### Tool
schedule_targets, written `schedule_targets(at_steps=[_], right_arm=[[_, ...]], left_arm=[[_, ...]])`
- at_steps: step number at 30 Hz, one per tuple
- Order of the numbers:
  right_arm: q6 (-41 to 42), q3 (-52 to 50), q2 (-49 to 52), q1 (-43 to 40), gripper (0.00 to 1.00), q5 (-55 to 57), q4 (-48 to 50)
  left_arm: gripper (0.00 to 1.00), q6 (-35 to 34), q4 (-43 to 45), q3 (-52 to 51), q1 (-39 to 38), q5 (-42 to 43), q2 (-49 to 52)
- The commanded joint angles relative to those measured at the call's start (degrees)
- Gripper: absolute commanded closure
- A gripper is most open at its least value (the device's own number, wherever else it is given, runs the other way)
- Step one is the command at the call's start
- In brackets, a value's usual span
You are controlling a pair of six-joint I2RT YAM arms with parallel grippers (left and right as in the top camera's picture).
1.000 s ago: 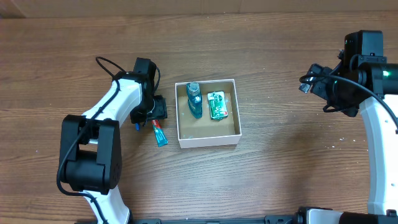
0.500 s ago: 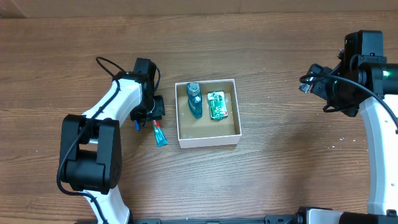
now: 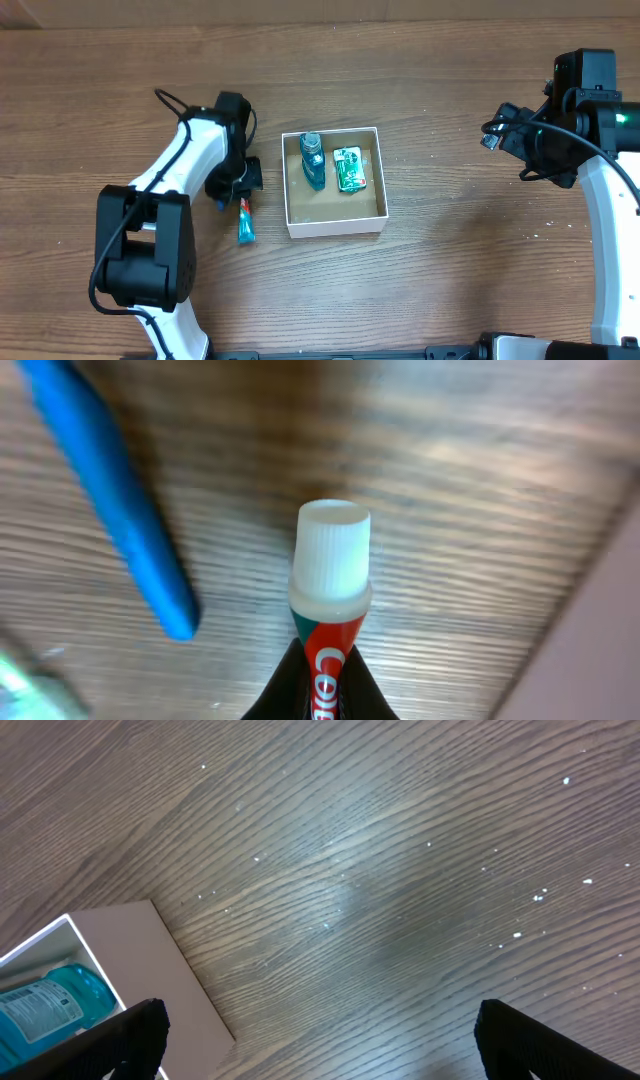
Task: Pack container
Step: 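Carry the toothpaste into the box and release it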
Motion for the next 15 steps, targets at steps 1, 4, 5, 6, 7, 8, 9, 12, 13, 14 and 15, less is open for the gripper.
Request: schedule_targets(at_steps=[1,4,5,6,7,8,9,12,13,14,15], right_arm=[[-0.5,-0.2,-1.0,-0.3,0.00,-0.1,0.2],[-0.5,-0.2,-1.0,-0.3,0.00,-0.1,0.2],[-0.5,-0.2,-1.0,-0.3,0.00,-0.1,0.4],[-0.5,-0.2,-1.0,-0.3,0.00,-0.1,0.4],[-0.5,-0.2,-1.0,-0.3,0.00,-0.1,0.5],[-0.5,-0.2,-1.0,-0.3,0.00,-0.1,0.6],[-0.5,-0.2,-1.0,-0.3,0.00,-0.1,0.6],[-0.5,-0.2,-1.0,-0.3,0.00,-0.1,0.6],[-0.5,-0.2,-1.0,-0.3,0.00,-0.1,0.6],[-0.5,-0.2,-1.0,-0.3,0.00,-0.1,0.6],[-0.5,-0.2,-1.0,-0.3,0.00,-0.1,0.6]], left_arm=[[0.96,2.3,-3.5,10.3,-1.0,-1.9,-6.3],[0.96,4.5,-4.1,14.8,-3.7,-2.0,-12.5],[0.96,6.6,-3.7,15.9,-5.5,-2.0,-15.0],[0.96,8.6,-3.2,16.3,-7.2,-2.0,-16.7],[0.96,11.4,-2.6,16.4,-9.1,-2.2,-18.4],[0.96,14.4,-2.3,16.4,-11.4,-2.6,-19.8],[0.96,17.2,-2.2,16.4,-13.8,-3.0,-20.7],[0.96,26.3,-2.1,16.3,-21.6,-4.4,-21.0],[0.96,28.8,-2.0,16.3,-23.6,-4.7,-20.5],[0.96,30.8,-1.9,16.3,-25.3,-5.2,-19.8],[0.96,33.1,-1.6,16.3,-27.2,-5.7,-18.6]])
